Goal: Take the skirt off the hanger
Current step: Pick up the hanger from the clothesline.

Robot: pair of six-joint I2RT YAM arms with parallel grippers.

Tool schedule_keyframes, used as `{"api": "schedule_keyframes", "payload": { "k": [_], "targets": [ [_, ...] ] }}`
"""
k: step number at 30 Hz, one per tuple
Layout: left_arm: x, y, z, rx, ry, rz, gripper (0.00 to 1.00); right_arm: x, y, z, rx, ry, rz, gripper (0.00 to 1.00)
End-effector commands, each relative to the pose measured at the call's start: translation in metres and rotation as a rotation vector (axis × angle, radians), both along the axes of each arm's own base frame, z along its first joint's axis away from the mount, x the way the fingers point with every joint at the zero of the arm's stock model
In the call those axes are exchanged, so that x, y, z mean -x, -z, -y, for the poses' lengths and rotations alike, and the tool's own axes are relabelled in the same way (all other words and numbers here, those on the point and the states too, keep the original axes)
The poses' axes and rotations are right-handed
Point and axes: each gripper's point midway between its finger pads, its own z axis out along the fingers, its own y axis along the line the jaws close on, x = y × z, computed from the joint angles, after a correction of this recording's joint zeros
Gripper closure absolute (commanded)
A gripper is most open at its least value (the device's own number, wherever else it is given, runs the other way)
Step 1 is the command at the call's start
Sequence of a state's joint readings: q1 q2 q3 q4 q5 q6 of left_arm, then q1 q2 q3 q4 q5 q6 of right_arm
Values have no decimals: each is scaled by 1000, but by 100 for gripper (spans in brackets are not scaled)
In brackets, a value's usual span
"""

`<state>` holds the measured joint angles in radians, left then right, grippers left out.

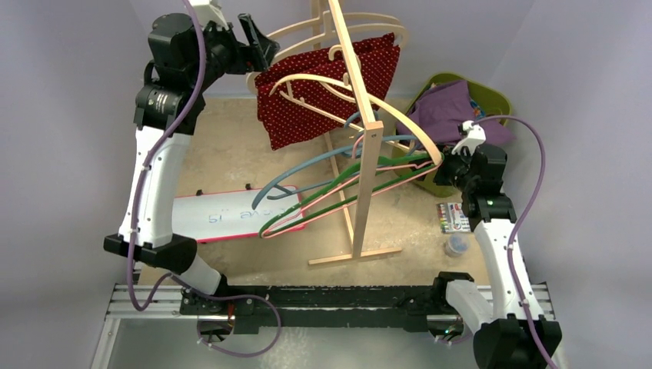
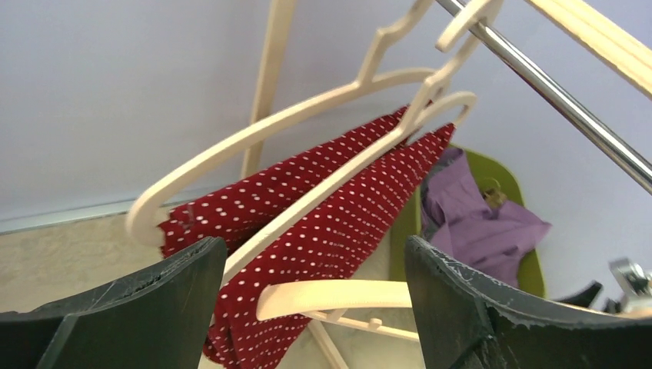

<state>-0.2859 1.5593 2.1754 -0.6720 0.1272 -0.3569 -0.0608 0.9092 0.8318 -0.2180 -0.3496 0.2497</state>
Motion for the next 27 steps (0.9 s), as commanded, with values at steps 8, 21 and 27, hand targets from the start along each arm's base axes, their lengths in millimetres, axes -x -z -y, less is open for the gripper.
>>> {"api": "schedule_keyframes", "payload": {
  "k": [8, 21, 27],
  "targets": [
    [1, 23, 34, -75, 291, 15, 25, -1, -19, 4, 13, 15, 34, 3],
    [-26, -2, 29, -45, 300, 73, 28, 1, -11, 6, 20, 28, 22, 3],
    [-44, 5, 39, 15, 359, 49, 30, 1, -11, 7, 23, 32, 21, 3]
  ]
}}
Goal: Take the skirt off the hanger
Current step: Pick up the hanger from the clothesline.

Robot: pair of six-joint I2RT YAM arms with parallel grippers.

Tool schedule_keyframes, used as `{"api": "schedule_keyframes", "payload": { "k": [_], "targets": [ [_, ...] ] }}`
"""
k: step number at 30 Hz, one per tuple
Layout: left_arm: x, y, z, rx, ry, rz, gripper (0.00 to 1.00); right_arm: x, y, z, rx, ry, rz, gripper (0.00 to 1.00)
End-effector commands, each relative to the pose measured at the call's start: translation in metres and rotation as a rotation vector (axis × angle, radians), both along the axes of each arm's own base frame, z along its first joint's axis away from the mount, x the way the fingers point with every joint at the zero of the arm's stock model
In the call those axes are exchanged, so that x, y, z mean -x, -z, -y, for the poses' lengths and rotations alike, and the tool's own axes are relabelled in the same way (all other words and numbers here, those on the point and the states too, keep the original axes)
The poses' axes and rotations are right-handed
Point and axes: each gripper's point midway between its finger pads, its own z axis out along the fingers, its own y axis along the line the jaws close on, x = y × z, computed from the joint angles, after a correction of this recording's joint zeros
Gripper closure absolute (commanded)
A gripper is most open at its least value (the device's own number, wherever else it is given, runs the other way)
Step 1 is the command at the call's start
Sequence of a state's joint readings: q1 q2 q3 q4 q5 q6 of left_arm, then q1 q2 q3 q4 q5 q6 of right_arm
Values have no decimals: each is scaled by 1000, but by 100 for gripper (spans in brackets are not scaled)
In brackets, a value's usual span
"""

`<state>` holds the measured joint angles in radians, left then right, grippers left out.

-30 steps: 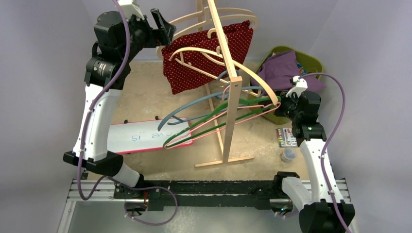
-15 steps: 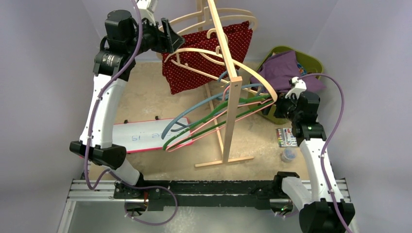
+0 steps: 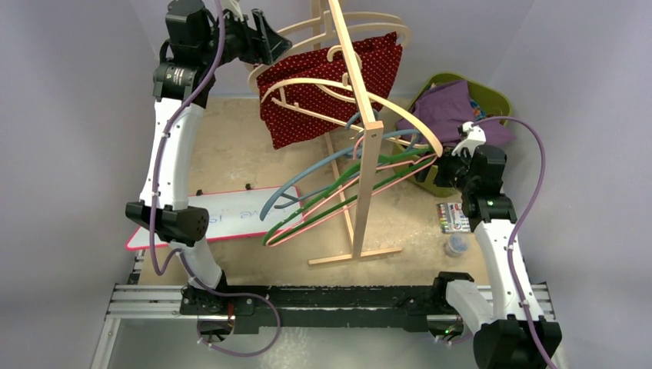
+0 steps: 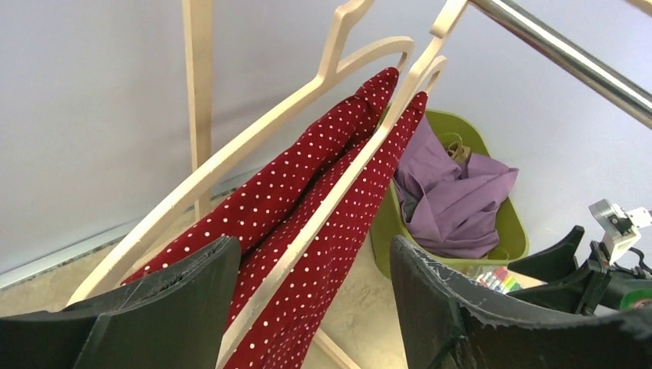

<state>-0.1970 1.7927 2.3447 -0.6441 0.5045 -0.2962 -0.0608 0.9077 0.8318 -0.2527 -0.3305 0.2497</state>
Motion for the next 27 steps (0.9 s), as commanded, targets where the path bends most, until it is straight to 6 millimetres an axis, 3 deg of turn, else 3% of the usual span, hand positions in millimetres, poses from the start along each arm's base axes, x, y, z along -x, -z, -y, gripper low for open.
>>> {"api": "schedule_keyframes", "payload": {
  "k": [1, 5, 10, 18, 22, 27],
  "targets": [
    [3, -17, 11, 62, 94, 47, 31, -3, -17, 4, 19, 15, 52, 3],
    [10, -6, 23, 66, 191, 51, 31, -3, -15, 4, 21, 15, 50, 3],
    [4, 15, 22, 36, 178, 6, 36, -3, -13, 3, 16, 5, 45, 3],
    [18, 46, 11, -22, 141, -16, 45, -3, -11, 2, 13, 5, 50, 3],
    [22, 52, 0, -50, 76, -13, 56, -3, -10, 1, 9, -5, 44, 3],
    [37, 54, -4, -54, 67, 12, 56, -3, -10, 0, 8, -5, 47, 3]
  ]
}}
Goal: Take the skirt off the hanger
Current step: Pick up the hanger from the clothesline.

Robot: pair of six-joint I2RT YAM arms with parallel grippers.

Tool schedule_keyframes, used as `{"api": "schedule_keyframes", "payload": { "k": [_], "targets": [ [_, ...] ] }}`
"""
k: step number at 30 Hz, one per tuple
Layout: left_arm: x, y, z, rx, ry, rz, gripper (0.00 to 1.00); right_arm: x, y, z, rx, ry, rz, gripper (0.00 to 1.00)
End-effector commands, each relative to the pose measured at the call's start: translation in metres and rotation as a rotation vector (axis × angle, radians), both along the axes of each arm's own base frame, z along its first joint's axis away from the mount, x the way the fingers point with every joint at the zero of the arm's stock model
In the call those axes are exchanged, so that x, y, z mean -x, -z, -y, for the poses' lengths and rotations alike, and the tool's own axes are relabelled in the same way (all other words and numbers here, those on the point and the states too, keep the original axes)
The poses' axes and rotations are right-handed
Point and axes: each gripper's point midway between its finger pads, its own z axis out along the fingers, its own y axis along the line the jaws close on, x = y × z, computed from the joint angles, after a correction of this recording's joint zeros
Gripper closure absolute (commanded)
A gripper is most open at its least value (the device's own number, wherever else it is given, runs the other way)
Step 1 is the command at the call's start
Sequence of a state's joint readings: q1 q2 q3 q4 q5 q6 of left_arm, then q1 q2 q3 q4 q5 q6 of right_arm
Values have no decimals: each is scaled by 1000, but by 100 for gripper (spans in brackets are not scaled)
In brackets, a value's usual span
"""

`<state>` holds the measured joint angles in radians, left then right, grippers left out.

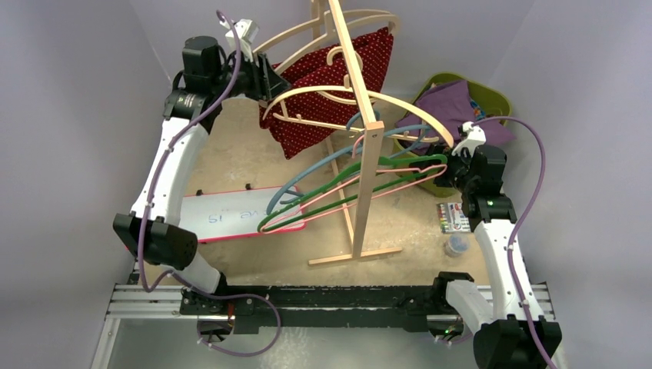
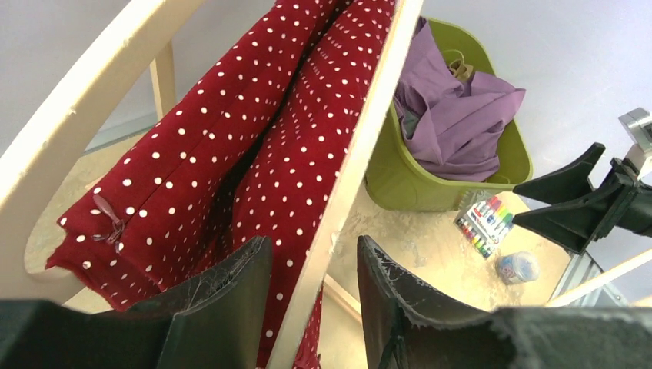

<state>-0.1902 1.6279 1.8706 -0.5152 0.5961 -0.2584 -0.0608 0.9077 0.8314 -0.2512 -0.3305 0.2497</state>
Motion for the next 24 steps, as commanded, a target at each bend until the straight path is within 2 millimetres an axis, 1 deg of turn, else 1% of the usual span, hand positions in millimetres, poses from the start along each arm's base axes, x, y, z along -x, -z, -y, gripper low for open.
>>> {"api": "schedule_keyframes", "payload": {
  "k": [1, 4, 6, 7, 8, 10, 12, 13, 15, 17, 18, 19, 20, 24],
  "targets": [
    [20, -39, -10, 1, -16, 180, 56, -3, -9, 0, 7, -4, 45, 3],
    [26, -39, -10, 11, -17, 201, 57, -3, -8, 0, 4, -7, 45, 3],
    [28, -39, -12, 6, -24, 209, 60, -3, -8, 0, 3, -8, 44, 3],
    [29, -40, -13, 5, -29, 215, 64, -3, -8, 0, 4, -9, 43, 3],
    [29, -40, -14, 5, -32, 217, 66, -3, -8, -1, 3, -9, 43, 3],
    [30, -41, -14, 8, -35, 219, 68, -3, -7, -1, 2, -9, 42, 3],
    [30, -40, -13, 5, -22, 218, 74, -2, -8, -1, 3, -9, 45, 3],
    [30, -39, -12, -1, -17, 218, 79, -2, -8, 0, 4, -8, 44, 3],
    [29, -37, -15, -14, -31, 216, 84, -2, -8, 0, 4, -6, 46, 3],
    [29, -40, -16, -15, -36, 221, 89, -2, -8, 0, 5, -6, 48, 3],
    [30, -41, -15, -12, -35, 222, 92, -2, -8, 0, 5, -5, 48, 3],
    [30, -43, -15, -5, -34, 222, 98, -2, -7, 0, 6, -5, 47, 3],
    [31, -46, -14, 6, -30, 222, 100, -2, -7, 0, 6, -5, 47, 3],
    [39, -62, -5, 50, 23, 230, 100, -4, -6, 0, 3, -7, 42, 3]
  ]
}}
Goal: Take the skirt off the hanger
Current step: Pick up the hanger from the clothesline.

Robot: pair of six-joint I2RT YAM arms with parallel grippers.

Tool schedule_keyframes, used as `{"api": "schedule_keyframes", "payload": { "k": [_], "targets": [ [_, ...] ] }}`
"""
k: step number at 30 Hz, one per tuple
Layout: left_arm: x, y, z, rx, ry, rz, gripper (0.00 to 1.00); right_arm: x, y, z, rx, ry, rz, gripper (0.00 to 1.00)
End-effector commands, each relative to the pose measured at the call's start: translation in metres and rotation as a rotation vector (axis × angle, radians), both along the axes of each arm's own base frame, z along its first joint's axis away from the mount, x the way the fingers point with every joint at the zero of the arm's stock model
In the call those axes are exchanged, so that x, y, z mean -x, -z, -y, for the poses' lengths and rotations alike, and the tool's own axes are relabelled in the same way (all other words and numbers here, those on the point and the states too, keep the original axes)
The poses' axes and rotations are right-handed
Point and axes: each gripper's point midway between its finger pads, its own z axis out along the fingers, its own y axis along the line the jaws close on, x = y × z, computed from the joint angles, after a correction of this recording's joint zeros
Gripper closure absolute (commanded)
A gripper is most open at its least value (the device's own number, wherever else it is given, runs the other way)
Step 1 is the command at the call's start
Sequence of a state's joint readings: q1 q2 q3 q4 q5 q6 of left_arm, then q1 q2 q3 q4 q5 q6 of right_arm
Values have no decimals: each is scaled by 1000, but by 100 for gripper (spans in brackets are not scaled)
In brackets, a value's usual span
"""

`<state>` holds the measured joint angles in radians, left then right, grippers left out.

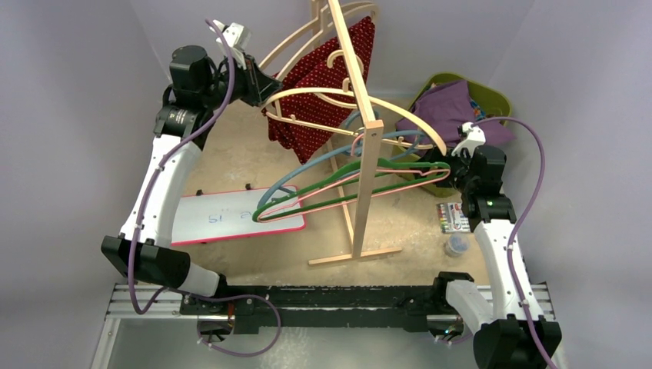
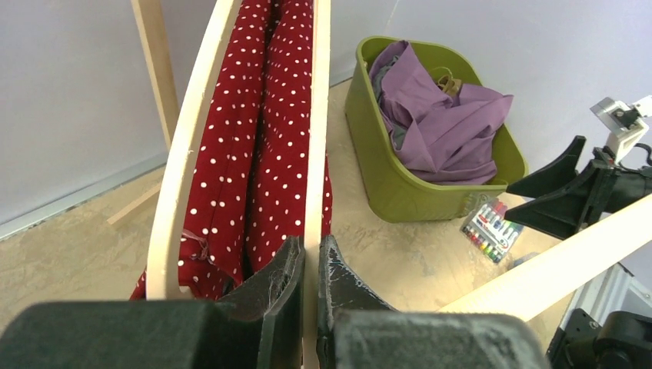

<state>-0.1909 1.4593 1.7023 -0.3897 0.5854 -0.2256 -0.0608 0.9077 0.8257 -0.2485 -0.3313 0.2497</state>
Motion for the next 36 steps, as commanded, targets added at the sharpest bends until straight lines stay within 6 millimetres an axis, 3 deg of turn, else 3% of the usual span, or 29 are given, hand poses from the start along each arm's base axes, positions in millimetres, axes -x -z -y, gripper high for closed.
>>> {"api": "schedule_keyframes", "payload": {
  "k": [1, 15, 24, 33, 36],
  "targets": [
    [10, -42, 6, 63, 46, 77, 100, -4, -8, 0, 3, -7, 43, 3],
    [41, -121, 21, 359, 99, 48, 100, -6, -3, -1, 3, -11, 35, 3],
    [66, -133, 58, 394, 188, 16, 100, -7, -2, -1, 1, -16, 33, 3],
    [63, -127, 85, 421, 225, -44, 100, -5, -3, -1, 1, -14, 38, 3],
    [64, -130, 86, 438, 220, -49, 100, -5, -4, -1, 2, -15, 39, 3]
  ]
}}
